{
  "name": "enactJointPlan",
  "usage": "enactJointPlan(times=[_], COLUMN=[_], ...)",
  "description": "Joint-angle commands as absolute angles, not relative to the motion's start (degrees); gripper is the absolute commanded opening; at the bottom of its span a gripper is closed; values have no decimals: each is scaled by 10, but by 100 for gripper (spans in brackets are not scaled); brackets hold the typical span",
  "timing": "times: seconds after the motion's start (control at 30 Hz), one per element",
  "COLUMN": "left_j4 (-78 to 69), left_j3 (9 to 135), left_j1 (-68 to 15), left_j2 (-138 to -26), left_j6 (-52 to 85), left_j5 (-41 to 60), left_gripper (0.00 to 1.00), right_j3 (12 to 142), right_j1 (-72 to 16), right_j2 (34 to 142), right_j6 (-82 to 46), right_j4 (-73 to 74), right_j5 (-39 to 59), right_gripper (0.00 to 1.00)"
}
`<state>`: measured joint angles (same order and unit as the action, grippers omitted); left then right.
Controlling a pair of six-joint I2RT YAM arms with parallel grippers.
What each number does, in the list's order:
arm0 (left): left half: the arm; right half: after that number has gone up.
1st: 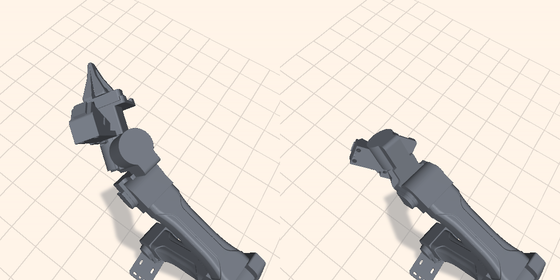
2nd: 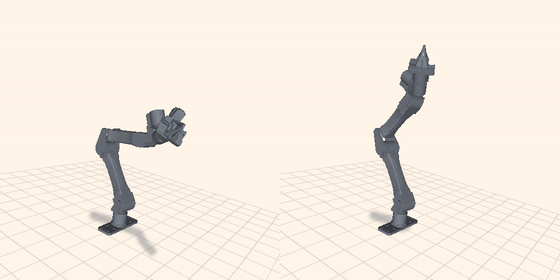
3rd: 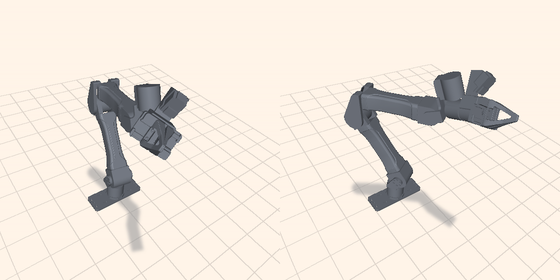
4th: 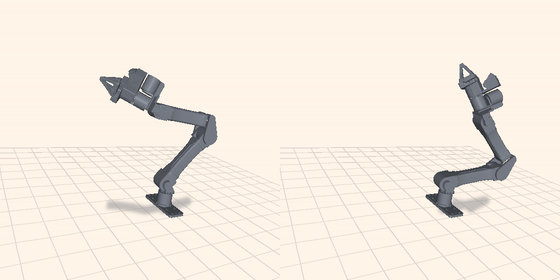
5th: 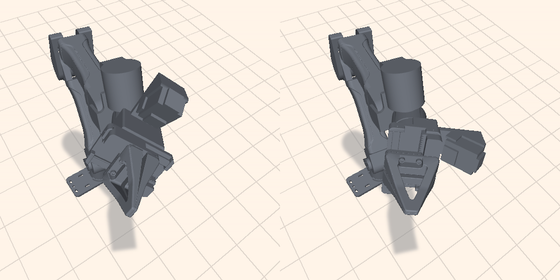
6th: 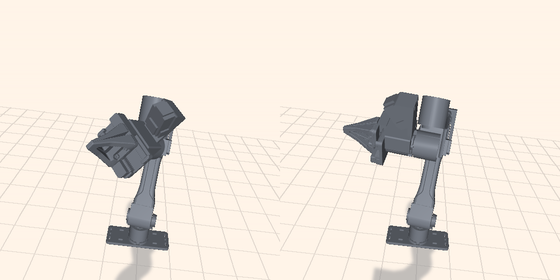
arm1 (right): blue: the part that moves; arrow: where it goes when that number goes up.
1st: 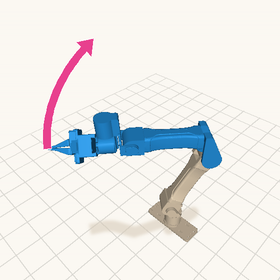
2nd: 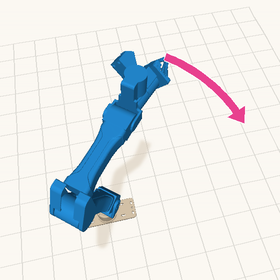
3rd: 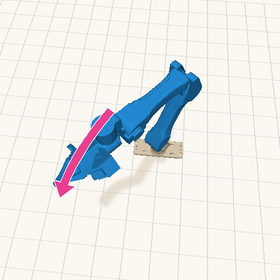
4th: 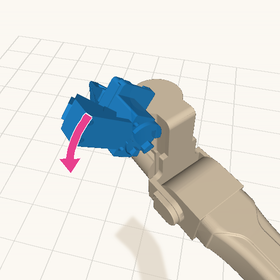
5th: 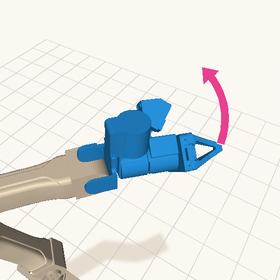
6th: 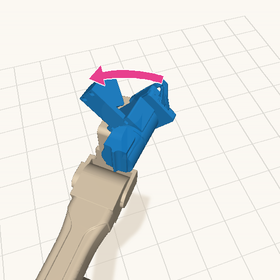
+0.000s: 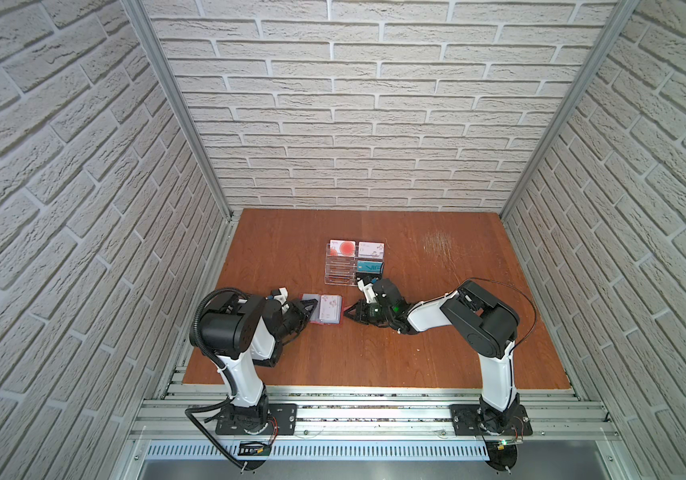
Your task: Take the credit cards out of the card holder
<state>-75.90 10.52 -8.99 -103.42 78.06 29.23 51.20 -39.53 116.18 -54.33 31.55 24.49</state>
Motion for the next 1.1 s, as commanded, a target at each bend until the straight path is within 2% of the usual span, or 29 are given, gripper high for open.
enactJointPlan(times=[0.0, 0.2, 0.37, 0.53, 0.67, 0.73, 0.77, 0.83, 0.9, 0.97, 1.03, 1.07], left_j4=[-794, -771, -689, -518, -312, -224, -191, -135, -108, -73, -51, -46], left_j3=[105, 101, 112, 137, 170, 190, 200, 219, 228, 236, 239, 238], left_j1=[-87, -91, -94, -105, -111, -111, -110, -107, -105, -104, -101, -100], left_j2=[-1041, -1027, -972, -866, -741, -685, -662, -630, -606, -581, -556, -546], left_j6=[768, 754, 728, 668, 586, 550, 532, 511, 498, 481, 467, 462], left_j5=[306, 308, 305, 278, 227, 193, 182, 163, 154, 120, 75, 55], left_gripper=[14, 21, 22, 24, 34, 40, 45, 52, 58, 78, 86, 97], right_j3=[488, 492, 499, 496, 503, 508, 510, 509, 507, 511, 511, 513], right_j1=[-392, -390, -389, -389, -389, -389, -389, -389, -389, -389, -389, -388], right_j2=[1187, 1155, 1137, 1121, 1100, 1086, 1077, 1055, 1032, 1007, 969, 946], right_j6=[-539, -512, -489, -487, -468, -455, -449, -437, -428, -414, -398, -388], right_j4=[214, 161, 111, 108, 66, 41, 26, 3, -20, -56, -101, -131], right_j5=[219, 201, 178, 179, 164, 154, 149, 134, 116, 97, 70, 51], right_gripper=[6, 6, 6, 6, 8, 21, 36, 55, 81, 100, 100, 100])
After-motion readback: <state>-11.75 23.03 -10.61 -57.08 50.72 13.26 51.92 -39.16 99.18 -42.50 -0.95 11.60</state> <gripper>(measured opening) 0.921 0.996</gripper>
